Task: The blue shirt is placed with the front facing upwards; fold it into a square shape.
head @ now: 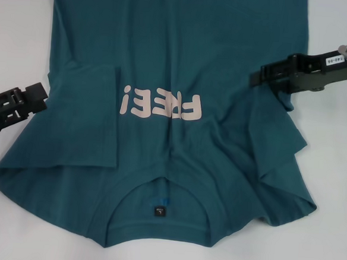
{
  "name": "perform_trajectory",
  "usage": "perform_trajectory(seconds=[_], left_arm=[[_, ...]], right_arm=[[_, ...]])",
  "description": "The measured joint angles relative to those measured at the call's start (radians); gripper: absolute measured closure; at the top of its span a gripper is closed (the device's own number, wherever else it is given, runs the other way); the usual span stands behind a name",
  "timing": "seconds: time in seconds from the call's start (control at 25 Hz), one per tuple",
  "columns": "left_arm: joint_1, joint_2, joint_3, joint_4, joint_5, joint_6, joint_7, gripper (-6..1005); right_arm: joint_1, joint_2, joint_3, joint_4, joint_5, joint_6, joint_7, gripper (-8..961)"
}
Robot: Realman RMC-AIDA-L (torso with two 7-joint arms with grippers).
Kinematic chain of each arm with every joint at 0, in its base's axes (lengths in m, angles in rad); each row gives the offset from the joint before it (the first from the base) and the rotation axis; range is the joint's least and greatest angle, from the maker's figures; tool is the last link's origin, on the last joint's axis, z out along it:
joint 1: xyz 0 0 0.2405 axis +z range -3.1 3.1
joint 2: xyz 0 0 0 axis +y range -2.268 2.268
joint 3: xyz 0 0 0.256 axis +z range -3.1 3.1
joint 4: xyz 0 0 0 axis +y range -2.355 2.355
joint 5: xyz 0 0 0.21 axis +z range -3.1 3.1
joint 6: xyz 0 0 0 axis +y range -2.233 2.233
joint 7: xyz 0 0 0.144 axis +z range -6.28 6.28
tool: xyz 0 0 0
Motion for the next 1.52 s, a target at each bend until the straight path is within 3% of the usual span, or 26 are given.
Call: perform_trajectory(seconds=[0.16,1.28,1.36,1.52], left_arm=[[0.001,0.0,0.0,0.001,0.0,-0.009,-0.003,373],[0.003,-0.001,0.0,0.002,0.0,-0.019,-0.017,372],[0.005,-0.001,0.0,0.002,0.0,-0.019,-0.018,372],[0.01,0.0,0.0,0.002,0.0,-0.02,-0.023,372]], right_arm=[[0.004,0.001,0.0,0.027,0.035,0.007,0.0,326],[0.026,0.023,-0.036,0.083,0.068,0.109,0.016,338],[0.028,0.017,-0.06,0.062,0.066,0.086,0.015,338],[0.021,-0.023,-0.1,0.002,0.063,0.002,0.014,338]])
